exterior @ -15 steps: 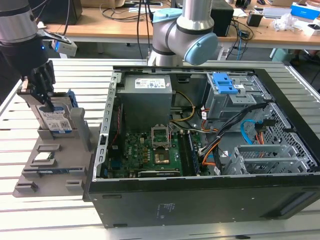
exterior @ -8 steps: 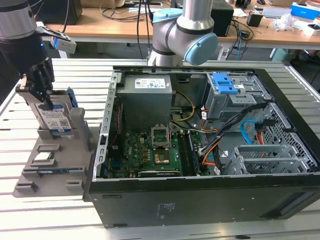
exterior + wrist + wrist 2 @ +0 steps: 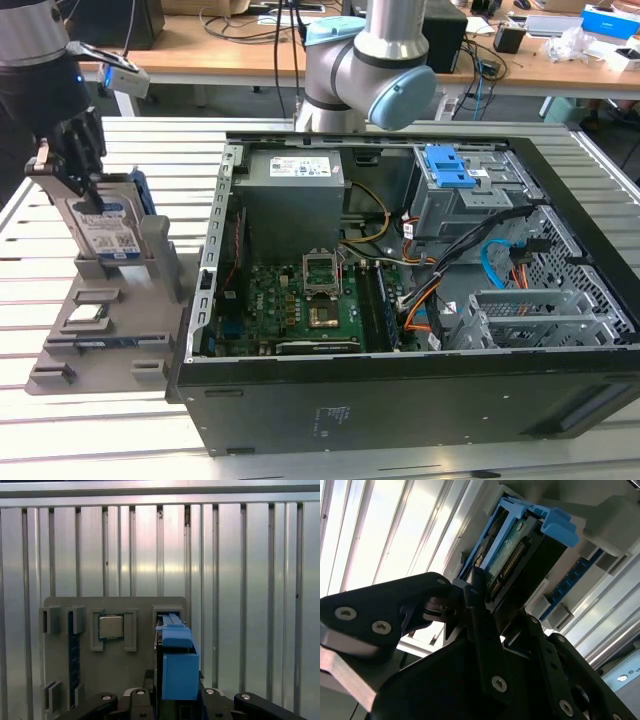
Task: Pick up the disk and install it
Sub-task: 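Pick up the disk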
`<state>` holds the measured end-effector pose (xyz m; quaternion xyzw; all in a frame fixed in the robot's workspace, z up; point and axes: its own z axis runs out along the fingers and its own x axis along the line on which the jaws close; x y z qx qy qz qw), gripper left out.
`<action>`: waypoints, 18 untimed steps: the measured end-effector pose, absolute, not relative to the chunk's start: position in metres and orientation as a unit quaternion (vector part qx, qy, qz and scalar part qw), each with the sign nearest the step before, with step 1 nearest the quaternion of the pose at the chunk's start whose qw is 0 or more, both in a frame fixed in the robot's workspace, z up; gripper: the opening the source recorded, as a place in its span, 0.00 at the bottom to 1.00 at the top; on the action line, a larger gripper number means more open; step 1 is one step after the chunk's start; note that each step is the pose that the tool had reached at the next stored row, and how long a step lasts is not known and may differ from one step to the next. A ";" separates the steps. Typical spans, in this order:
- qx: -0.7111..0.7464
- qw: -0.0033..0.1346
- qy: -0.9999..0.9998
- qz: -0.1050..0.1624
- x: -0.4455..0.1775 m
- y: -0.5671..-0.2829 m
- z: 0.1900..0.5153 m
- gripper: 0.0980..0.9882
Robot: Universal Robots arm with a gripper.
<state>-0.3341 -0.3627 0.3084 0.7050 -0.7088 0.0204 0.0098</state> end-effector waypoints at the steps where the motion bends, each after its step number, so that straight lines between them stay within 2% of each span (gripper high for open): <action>1: 0.705 0.010 -0.709 0.020 -0.334 -0.363 0.309 0.30; 18: 0.705 0.010 -0.709 0.020 -0.334 -0.363 0.333 0.30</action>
